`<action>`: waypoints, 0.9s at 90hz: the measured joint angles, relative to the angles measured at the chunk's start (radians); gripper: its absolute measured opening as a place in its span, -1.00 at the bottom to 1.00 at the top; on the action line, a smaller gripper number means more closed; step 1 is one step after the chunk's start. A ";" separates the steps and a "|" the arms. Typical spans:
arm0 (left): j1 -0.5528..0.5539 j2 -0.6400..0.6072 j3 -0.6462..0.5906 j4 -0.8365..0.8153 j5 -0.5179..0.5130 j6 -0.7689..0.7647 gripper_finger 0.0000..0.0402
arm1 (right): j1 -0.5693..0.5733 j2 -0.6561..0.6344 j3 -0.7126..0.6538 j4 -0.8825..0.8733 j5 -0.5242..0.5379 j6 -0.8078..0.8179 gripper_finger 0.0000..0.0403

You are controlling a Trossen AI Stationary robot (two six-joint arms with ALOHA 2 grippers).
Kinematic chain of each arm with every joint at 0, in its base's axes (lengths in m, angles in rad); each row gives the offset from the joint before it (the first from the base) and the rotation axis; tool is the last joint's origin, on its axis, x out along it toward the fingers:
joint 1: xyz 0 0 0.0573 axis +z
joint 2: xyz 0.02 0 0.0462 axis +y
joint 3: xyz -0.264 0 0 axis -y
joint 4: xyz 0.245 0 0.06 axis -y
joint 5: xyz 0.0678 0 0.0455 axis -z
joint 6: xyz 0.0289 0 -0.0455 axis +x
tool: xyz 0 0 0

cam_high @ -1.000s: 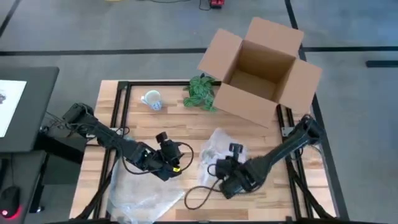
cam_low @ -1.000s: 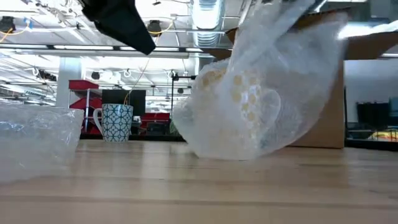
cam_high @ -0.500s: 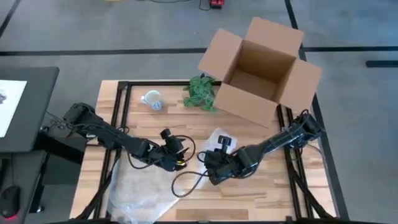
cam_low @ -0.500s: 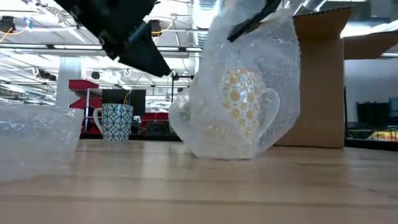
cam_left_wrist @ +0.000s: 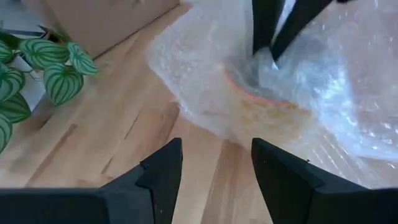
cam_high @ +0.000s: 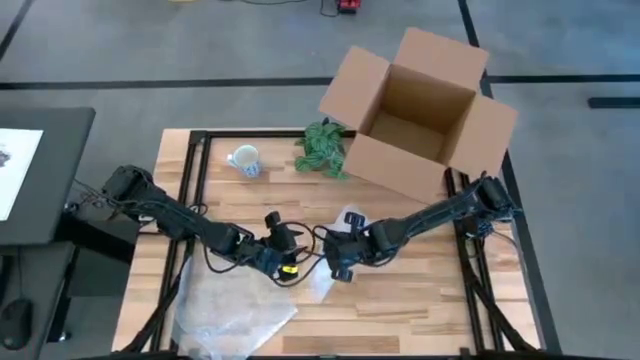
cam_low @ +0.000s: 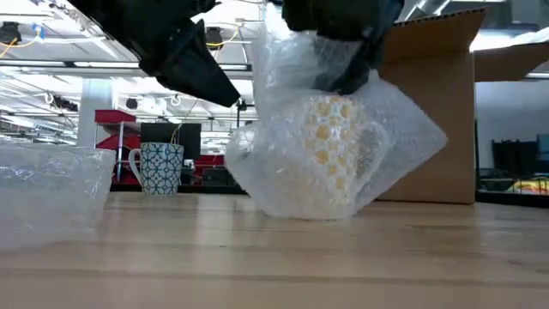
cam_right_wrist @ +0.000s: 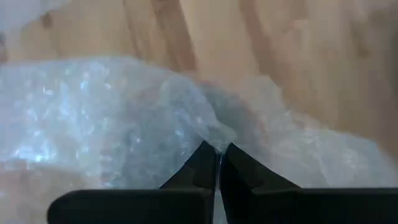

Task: Wrap mug
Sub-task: Wrap the yellow mug

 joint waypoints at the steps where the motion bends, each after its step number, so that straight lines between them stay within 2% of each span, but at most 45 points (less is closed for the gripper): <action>1: 0.000 0.000 0.000 0.000 0.000 0.000 -0.14 | -0.003 0.000 -0.004 0.004 -0.010 0.000 -1.00; 17: 0.000 0.000 0.000 0.000 -0.001 0.000 -0.14 | -0.039 -0.004 -0.069 0.097 -0.120 -0.004 -1.00; 37: 0.000 0.000 0.000 0.000 -0.001 -0.001 -0.14 | -0.059 -0.006 -0.107 0.148 -0.180 -0.045 -0.99; 46: 0.000 0.000 0.000 -0.001 -0.002 -0.002 -0.14 | -0.060 -0.004 -0.103 0.141 -0.198 -0.053 -0.90; 64: 0.000 0.000 0.000 -0.001 -0.002 -0.002 -0.14 | -0.060 0.005 0.008 0.020 -0.210 -0.069 -0.61; 81: 0.000 0.000 0.000 -0.002 -0.002 -0.002 -0.14 | -0.060 0.005 0.170 -0.151 -0.211 -0.069 -0.55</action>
